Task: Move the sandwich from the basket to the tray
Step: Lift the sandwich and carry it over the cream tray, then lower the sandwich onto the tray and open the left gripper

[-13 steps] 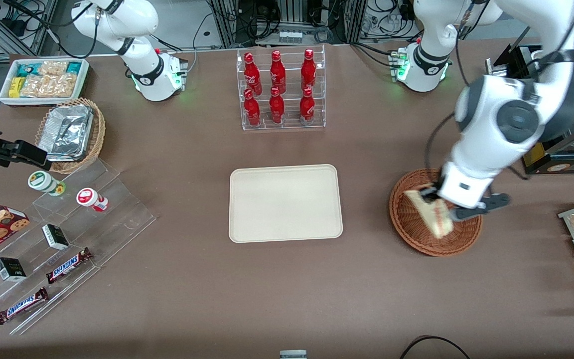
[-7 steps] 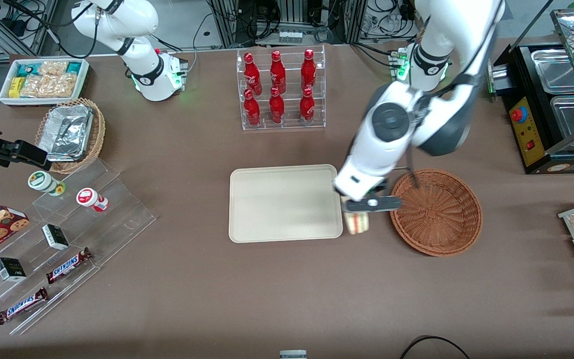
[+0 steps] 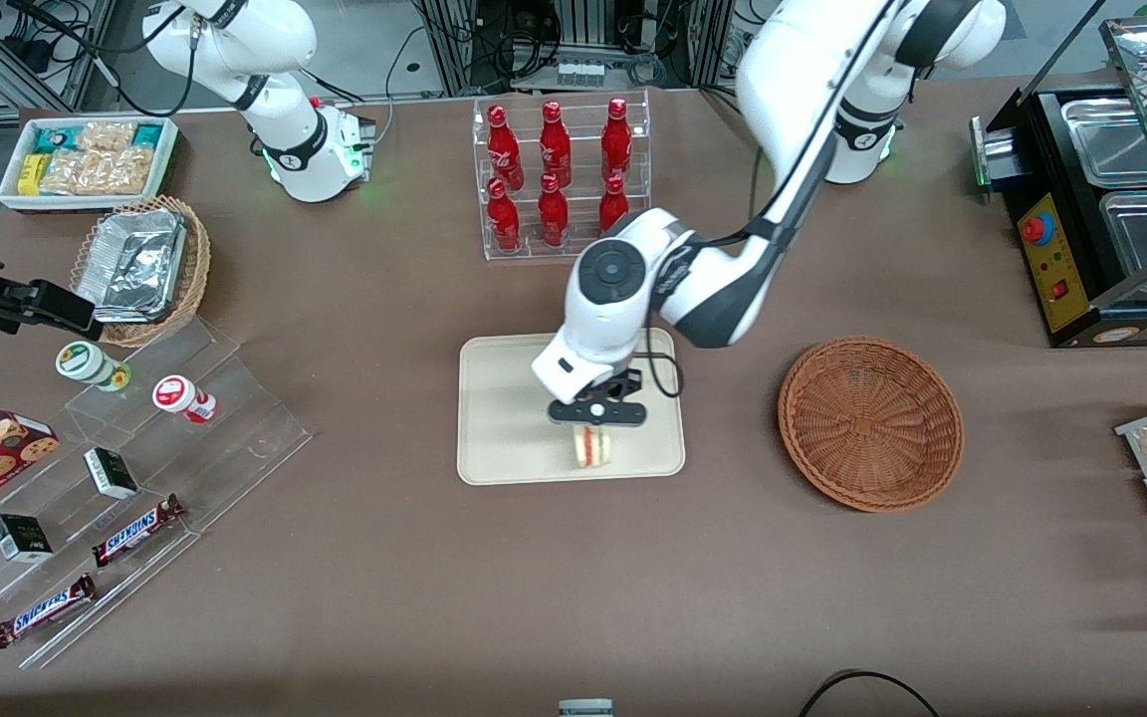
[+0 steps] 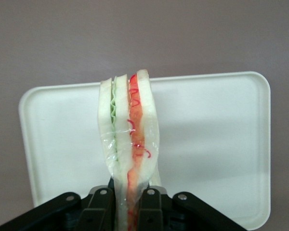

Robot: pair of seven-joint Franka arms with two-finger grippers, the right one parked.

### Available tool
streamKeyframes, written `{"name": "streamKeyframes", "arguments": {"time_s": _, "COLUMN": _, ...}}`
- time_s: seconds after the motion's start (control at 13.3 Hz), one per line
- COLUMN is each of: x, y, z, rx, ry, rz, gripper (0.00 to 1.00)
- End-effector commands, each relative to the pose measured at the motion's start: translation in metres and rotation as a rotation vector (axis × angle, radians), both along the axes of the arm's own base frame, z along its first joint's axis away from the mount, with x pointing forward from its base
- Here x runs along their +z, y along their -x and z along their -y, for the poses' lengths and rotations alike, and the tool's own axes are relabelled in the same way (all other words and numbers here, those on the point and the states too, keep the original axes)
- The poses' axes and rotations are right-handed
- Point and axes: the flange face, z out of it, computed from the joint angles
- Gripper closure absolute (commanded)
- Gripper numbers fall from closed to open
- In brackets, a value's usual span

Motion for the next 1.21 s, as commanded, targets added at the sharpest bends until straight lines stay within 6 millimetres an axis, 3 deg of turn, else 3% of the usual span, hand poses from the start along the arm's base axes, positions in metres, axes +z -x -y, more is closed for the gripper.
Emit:
{"name": "streamKeyframes", "arguments": {"time_s": 0.0, "x": -0.013, "y": 0.005, "z": 0.02, "rx": -0.004, "ry": -0.005, "rz": 0.021, "gripper": 1.0}}
{"name": "streamKeyframes", "arguments": {"time_s": 0.3, "x": -0.041, "y": 0.011, "z": 0.028, "rx": -0.018, "ry": -0.012, "rz": 0.013, "gripper": 1.0}}
{"name": "streamKeyframes", "arguments": {"time_s": 0.83, "x": -0.068, "y": 0.028, "z": 0.038, "rx": -0.057, "ry": -0.037, "rz": -0.011, "gripper": 1.0}}
{"name": "streamKeyframes", "arguments": {"time_s": 0.9, "x": -0.069, "y": 0.033, "z": 0.042, "rx": -0.066, "ry": -0.041, "rz": -0.011, "gripper": 0.96}}
{"name": "streamKeyframes", "arguments": {"time_s": 0.98, "x": -0.073, "y": 0.034, "z": 0.042, "rx": -0.066, "ry": -0.045, "rz": -0.016, "gripper": 0.39}}
{"name": "streamKeyframes", "arguments": {"time_s": 1.05, "x": -0.075, "y": 0.035, "z": 0.042, "rx": -0.059, "ry": -0.046, "rz": -0.019, "gripper": 0.01}}
{"name": "streamKeyframes", "arguments": {"time_s": 1.13, "x": -0.073, "y": 0.033, "z": 0.041, "rx": -0.052, "ry": -0.043, "rz": -0.018, "gripper": 0.0}}
